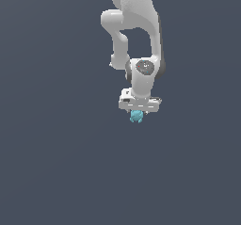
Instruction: Pick up the object and move it to a goal position.
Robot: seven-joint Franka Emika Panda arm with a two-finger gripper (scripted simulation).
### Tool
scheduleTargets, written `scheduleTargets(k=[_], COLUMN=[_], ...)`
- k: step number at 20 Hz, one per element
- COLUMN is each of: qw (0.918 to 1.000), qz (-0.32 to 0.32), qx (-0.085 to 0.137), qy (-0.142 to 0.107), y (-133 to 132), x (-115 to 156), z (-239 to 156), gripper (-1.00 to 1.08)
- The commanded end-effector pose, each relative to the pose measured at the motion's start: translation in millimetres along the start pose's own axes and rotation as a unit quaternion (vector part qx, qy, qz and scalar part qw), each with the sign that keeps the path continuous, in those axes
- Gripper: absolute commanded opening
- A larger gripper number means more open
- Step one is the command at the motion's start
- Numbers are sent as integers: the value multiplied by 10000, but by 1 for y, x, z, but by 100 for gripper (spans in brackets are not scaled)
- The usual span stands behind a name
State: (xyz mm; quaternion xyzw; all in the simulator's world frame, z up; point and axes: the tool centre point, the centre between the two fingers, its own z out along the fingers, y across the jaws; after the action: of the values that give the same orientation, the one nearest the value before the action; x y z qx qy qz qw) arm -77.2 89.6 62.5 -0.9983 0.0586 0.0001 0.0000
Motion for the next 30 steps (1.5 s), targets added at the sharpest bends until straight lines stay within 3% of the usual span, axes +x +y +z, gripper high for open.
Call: scheduleTargets(k=[1, 7, 8, 21, 30], qw=[10000, 10000, 10000, 10000, 10000], qz=[4, 6, 6, 2, 2], qx=[0, 0, 0, 1, 1], qy=[0, 1, 1, 3, 3], y=[0, 0, 0, -3, -38], x=[-1, 0, 0, 1, 14], z=[11, 22, 22, 19, -6], gripper=[100, 100, -100, -100, -100])
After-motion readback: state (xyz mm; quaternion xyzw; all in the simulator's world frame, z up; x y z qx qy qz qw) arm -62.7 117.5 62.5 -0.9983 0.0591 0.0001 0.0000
